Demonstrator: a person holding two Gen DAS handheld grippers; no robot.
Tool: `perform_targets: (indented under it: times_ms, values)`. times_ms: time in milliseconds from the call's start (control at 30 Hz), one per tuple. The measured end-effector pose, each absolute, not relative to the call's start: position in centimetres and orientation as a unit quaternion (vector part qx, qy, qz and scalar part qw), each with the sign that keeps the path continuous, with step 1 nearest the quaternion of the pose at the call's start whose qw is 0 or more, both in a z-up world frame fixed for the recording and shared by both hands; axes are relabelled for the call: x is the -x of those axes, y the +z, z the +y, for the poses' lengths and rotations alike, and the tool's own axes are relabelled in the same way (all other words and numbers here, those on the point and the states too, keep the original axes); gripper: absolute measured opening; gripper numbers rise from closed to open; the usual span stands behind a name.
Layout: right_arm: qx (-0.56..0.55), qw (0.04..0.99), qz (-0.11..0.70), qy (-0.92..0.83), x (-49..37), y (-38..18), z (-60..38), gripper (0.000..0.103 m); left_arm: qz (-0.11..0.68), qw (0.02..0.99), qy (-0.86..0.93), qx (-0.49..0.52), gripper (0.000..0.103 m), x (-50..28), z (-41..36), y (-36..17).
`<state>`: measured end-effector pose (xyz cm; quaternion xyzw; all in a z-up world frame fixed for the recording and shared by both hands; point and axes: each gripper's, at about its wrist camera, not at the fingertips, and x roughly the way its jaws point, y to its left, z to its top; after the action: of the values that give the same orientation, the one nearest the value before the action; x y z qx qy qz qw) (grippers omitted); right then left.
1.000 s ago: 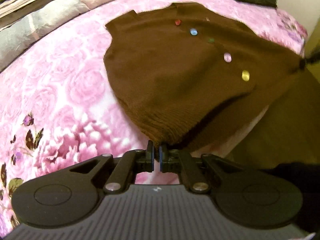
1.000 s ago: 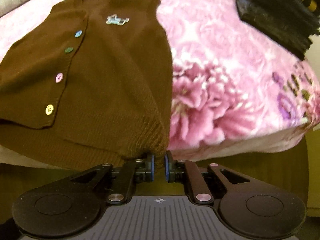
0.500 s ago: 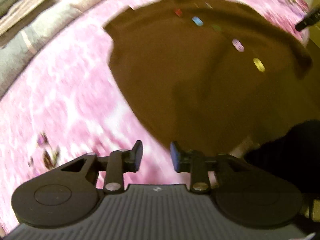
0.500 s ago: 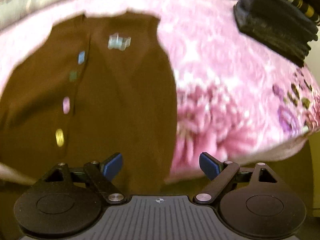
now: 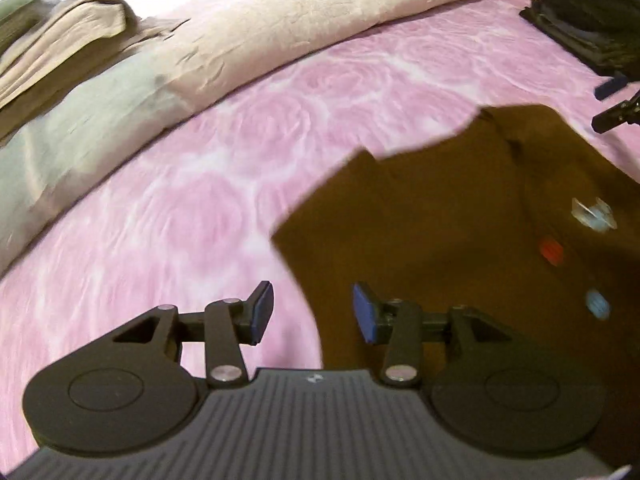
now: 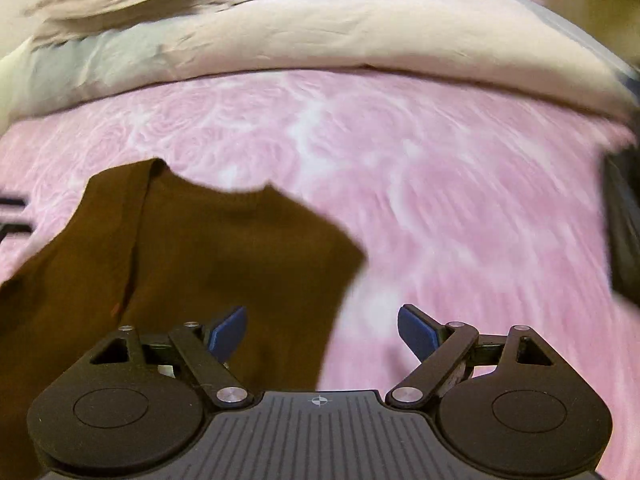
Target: Fold clothes
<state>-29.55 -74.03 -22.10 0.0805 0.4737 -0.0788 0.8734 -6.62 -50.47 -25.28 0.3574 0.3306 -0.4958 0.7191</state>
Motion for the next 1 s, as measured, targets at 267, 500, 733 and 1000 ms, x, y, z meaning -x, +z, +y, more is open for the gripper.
perform_targets:
  times_ms: [267, 500, 733, 1000]
  values:
    - [-0.045, 0.849, 0.525, 0.046, 22.0, -27.3, -78.0, 0.066, 0.410, 0.629, -0.526, -0.398, 0.038, 1.3, -59.7, -30.8]
    - [-0.014, 0.843, 0.534, 0.064, 21.1, -25.7, -77.2, 0.004, 0.362, 0.625, -0.547, -0.424, 0.005, 2.7, -59.8, -28.1]
    - [0.040, 0.883, 0.465, 0.056, 16.7, -21.3, -77.4, 0.000, 0.348, 0.688, -0.498, -0.397, 0.002, -0.1, -59.8, -26.8]
    - [0.017, 0.880, 0.475, -0.001, 17.7, -23.1, -76.0, 0.070, 0.361, 0.713, -0.465, -0.380, 0.027, 0.7, -56.0, -26.6]
